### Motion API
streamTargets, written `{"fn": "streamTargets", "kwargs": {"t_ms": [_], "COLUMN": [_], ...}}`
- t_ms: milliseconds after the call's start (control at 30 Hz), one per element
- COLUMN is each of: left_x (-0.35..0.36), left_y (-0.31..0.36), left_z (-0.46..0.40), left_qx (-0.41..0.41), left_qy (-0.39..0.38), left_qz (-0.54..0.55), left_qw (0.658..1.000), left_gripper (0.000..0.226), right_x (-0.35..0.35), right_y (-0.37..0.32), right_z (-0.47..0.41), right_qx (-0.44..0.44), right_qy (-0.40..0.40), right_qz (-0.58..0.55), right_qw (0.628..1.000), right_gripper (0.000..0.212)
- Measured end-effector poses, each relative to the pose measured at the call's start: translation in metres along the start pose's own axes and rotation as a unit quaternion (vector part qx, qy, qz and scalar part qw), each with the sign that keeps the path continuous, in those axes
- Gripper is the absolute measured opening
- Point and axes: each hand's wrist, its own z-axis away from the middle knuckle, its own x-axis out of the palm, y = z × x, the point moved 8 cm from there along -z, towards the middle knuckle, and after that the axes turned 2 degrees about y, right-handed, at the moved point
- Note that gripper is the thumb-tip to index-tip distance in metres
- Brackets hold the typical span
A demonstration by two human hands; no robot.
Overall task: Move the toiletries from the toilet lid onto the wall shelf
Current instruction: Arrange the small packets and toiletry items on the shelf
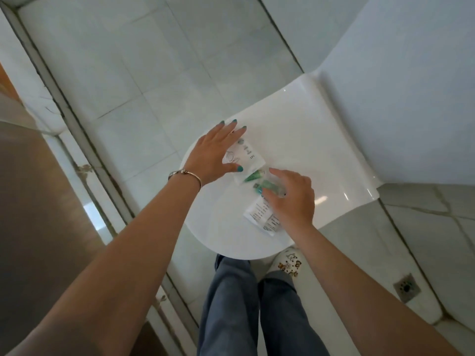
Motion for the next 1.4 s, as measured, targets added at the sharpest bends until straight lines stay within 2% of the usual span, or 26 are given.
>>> {"fn": "streamTargets", "kwargs": {"t_ms": [200,400,600,667,733,867,1033,1167,1267,1400], "left_x": [-0.001,-0.012,-0.030,-0.038,-0.053,-0.108,-0.192,-0.265,-0.323,-0.377], "left_y": [0.005,0.007,-0.005,-0.005,0.007,0.068,0.171,0.255,0.318,0.389], "left_z": [-0.001,0.005,0.022,0.030,0.040,0.067,0.117,0.141,0.147,0.139], "left_qx": [0.050,0.055,-0.064,-0.128,-0.155,-0.151,-0.115,-0.043,0.042,0.139], "left_qy": [0.031,0.072,0.087,0.082,0.097,0.149,0.165,0.181,0.190,0.168], "left_qz": [-0.083,-0.074,-0.007,0.046,0.110,0.253,0.351,0.408,0.418,0.424], "left_qw": [0.995,0.993,0.994,0.987,0.977,0.944,0.915,0.894,0.887,0.879], "left_gripper": [0.085,0.068,0.063,0.056,0.047,0.028,0.023,0.026,0.047,0.043], "right_x": [0.010,0.006,-0.017,-0.029,-0.050,-0.117,-0.239,-0.342,-0.411,-0.487], "right_y": [0.005,0.010,-0.001,-0.011,-0.025,-0.066,-0.114,-0.161,-0.192,-0.202], "right_z": [-0.007,-0.004,0.004,0.007,0.010,0.026,0.067,0.099,0.122,0.135], "right_qx": [-0.002,0.038,0.077,0.091,0.093,0.084,0.083,0.024,-0.024,-0.053], "right_qy": [-0.017,-0.022,-0.014,-0.022,-0.020,-0.014,0.033,0.084,0.145,0.226], "right_qz": [0.026,-0.091,-0.181,-0.221,-0.275,-0.373,-0.415,-0.401,-0.418,-0.437], "right_qw": [1.000,0.995,0.980,0.971,0.957,0.924,0.905,0.912,0.897,0.869], "right_gripper": [0.034,0.027,0.009,0.012,0.020,0.022,0.014,0.013,0.031,0.025]}}
